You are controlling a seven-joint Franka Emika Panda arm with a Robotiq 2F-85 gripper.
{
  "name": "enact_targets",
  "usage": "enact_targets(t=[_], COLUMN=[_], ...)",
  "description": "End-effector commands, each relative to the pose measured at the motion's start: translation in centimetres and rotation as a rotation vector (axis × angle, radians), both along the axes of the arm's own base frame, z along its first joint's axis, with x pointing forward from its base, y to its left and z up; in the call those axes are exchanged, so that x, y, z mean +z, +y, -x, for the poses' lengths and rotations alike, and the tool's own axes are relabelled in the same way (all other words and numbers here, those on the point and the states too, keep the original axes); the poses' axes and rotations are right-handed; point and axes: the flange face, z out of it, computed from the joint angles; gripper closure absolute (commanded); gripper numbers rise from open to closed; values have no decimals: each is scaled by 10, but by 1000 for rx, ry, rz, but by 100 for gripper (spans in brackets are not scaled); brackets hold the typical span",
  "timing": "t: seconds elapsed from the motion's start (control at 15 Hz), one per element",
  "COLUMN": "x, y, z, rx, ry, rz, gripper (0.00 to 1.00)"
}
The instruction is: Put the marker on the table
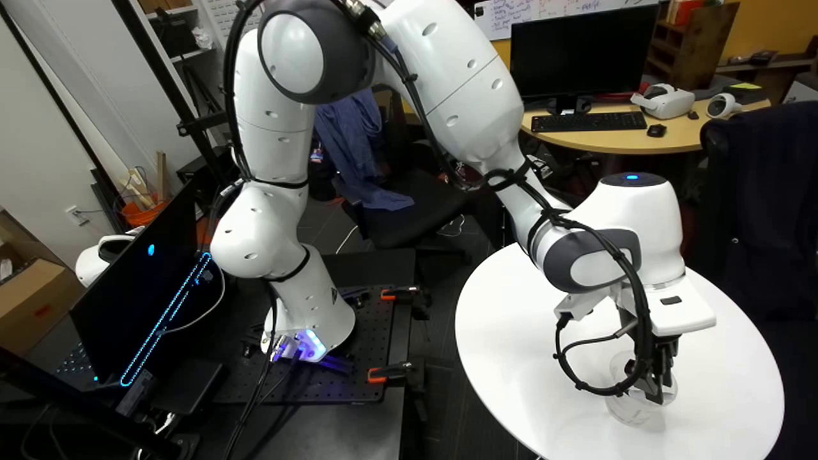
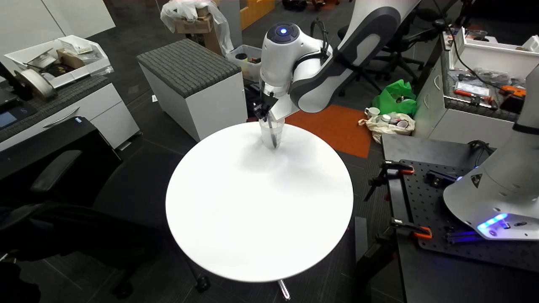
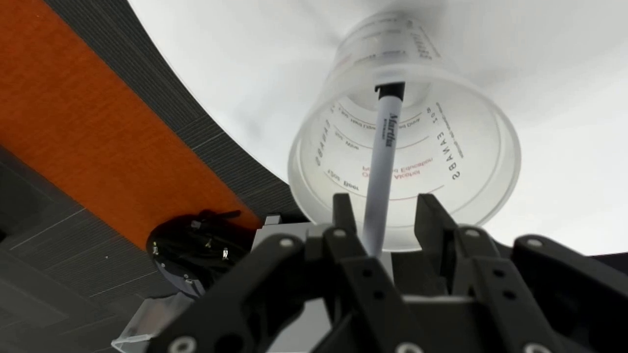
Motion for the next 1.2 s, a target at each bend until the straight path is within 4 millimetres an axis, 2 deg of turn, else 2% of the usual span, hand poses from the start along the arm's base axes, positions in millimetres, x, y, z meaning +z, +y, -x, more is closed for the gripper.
enact_targets(t=[0.0, 0.13, 0.4, 0.47, 0.53, 0.67, 0.73, 1.13], x=[2, 2, 1, 1, 2, 2, 2, 9], y=[-1, -2, -4, -4, -4, -3, -2, 1], z=[-5, -5, -5, -6, -6, -6, -6, -3], rx=[9, 14, 14, 14, 15, 16, 17, 28], ry=[24, 27, 29, 29, 29, 28, 28, 24], rz=[10, 14, 18, 19, 20, 22, 23, 34], gripper=[62, 64, 80, 94, 96, 100, 97, 97])
